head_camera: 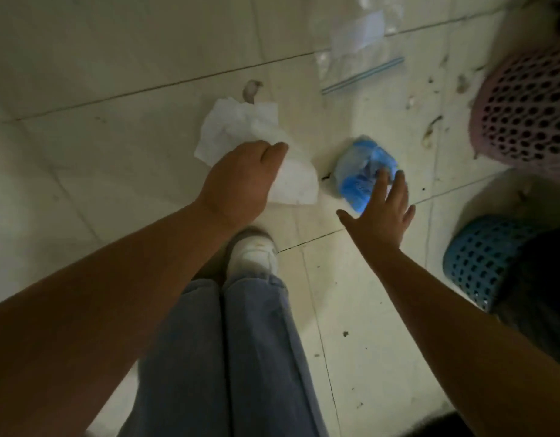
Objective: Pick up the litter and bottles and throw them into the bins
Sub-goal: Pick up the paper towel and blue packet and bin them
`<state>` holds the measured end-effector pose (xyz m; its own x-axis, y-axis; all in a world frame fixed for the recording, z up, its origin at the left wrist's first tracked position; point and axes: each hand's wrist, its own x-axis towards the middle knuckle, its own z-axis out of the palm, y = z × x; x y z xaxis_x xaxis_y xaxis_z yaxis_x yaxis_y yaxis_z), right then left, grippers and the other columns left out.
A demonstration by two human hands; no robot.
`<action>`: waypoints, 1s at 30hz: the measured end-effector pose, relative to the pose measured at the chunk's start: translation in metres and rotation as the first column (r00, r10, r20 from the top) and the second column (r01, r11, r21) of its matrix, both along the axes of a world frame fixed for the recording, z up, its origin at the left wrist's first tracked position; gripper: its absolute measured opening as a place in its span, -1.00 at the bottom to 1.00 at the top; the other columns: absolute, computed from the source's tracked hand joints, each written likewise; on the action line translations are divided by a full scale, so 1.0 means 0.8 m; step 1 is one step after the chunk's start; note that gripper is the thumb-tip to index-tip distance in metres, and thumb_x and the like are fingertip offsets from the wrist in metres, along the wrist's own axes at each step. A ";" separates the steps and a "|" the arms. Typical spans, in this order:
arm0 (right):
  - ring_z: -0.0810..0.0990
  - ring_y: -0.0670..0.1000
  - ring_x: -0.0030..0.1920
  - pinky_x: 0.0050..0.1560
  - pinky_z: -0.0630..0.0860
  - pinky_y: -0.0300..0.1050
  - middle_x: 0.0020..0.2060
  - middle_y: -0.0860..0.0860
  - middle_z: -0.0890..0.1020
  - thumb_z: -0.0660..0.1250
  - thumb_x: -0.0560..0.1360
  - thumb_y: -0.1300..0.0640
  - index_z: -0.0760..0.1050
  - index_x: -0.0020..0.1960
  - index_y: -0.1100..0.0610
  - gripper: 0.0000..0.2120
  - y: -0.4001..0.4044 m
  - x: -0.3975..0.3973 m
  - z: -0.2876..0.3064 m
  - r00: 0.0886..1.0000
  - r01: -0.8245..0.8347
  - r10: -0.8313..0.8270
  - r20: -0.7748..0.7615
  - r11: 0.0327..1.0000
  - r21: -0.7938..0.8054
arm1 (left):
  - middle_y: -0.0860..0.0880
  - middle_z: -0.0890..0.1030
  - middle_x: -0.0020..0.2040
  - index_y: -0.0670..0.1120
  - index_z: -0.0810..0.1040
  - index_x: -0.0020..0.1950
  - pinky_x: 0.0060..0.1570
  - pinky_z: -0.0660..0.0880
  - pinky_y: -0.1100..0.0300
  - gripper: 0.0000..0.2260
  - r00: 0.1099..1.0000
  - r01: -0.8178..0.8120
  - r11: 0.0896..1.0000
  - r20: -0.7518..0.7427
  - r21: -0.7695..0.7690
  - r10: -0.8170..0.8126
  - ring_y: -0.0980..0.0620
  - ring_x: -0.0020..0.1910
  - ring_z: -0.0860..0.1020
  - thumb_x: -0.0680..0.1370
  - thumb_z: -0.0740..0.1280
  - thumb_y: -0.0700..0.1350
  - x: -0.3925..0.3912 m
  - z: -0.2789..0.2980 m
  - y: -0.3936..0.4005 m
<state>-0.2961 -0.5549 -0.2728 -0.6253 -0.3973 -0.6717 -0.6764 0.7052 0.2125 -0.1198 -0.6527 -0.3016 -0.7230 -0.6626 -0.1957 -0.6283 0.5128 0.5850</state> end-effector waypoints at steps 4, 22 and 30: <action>0.10 0.15 0.49 0.51 -0.07 0.21 0.45 0.16 0.23 0.34 0.48 0.13 0.16 0.43 0.15 -0.41 0.021 -0.036 -0.028 0.998 0.049 -0.051 -0.046 0.998 -0.039 | -0.34 0.65 -0.36 -0.40 0.63 -0.14 -0.52 0.61 -0.02 -0.75 0.991 0.129 0.990 -0.033 0.059 -0.127 -0.26 -0.48 0.64 0.21 0.48 -0.53 -0.032 -0.013 0.010; 0.43 0.17 0.14 0.24 0.23 0.03 0.07 0.15 0.57 0.13 0.55 0.21 0.51 0.08 0.24 -0.77 0.091 -0.047 0.216 0.927 0.376 -0.361 0.106 0.887 -0.268 | -0.26 0.69 -0.24 -0.27 0.70 -0.22 -0.37 0.62 0.05 -0.64 0.940 0.338 0.941 0.054 -0.036 -0.336 -0.16 -0.18 0.60 0.39 0.13 -0.14 -0.124 0.262 0.033; 0.50 0.24 0.07 0.15 0.28 0.07 -0.07 0.25 0.60 0.17 0.47 0.28 0.54 -0.05 0.32 -0.80 0.158 -0.150 0.430 0.854 0.439 -0.520 -0.018 0.738 -0.512 | -0.22 0.65 -0.45 -0.26 0.68 -0.33 -0.58 0.60 0.14 -0.69 0.759 0.645 0.747 0.024 -0.162 -0.650 -0.15 -0.50 0.63 0.35 0.15 -0.22 -0.285 0.443 0.086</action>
<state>-0.4165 -0.4282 0.0712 -0.8962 -0.2565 -0.3620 -0.2084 0.9637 -0.1669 -0.3482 -0.5840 0.0527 -0.9933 -0.0520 -0.1031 -0.0954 0.8727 0.4789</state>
